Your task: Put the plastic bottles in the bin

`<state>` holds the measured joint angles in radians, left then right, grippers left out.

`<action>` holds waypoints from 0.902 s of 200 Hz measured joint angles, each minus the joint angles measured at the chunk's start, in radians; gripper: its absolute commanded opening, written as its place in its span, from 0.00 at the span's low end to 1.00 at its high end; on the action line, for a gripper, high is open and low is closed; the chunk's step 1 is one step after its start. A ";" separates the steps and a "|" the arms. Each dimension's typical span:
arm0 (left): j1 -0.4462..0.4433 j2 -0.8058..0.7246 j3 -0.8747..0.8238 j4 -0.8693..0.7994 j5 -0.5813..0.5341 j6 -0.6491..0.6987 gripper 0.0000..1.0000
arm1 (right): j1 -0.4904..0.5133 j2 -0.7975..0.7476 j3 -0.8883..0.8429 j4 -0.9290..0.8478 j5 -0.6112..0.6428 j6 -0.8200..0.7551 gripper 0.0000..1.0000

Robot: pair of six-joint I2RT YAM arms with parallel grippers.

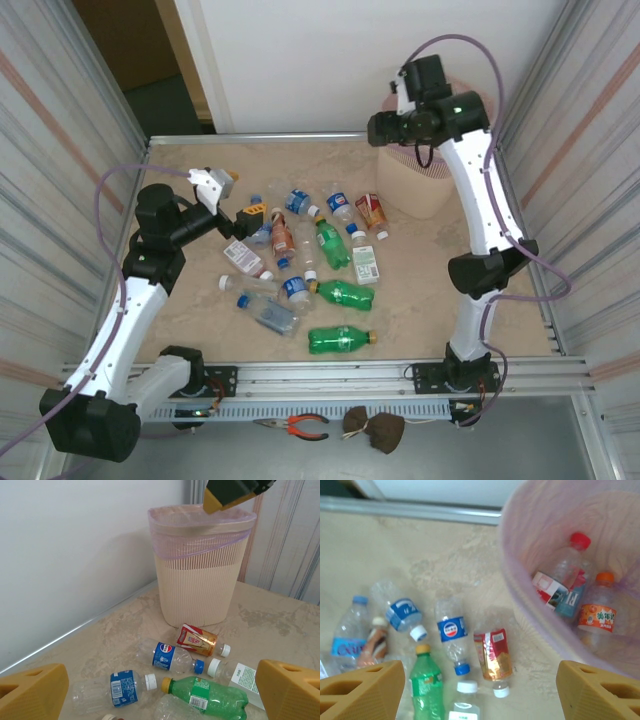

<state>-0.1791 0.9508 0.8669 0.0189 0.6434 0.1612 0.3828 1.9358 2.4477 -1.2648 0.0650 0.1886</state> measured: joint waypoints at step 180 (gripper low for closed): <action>0.000 0.000 0.000 0.000 0.002 0.000 0.97 | 0.207 0.085 -0.544 0.198 0.386 -0.040 0.73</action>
<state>-0.1791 0.9512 0.8669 0.0193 0.6456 0.1608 0.5900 2.0209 1.9038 -1.0664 0.4511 0.1482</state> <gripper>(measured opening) 0.966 0.731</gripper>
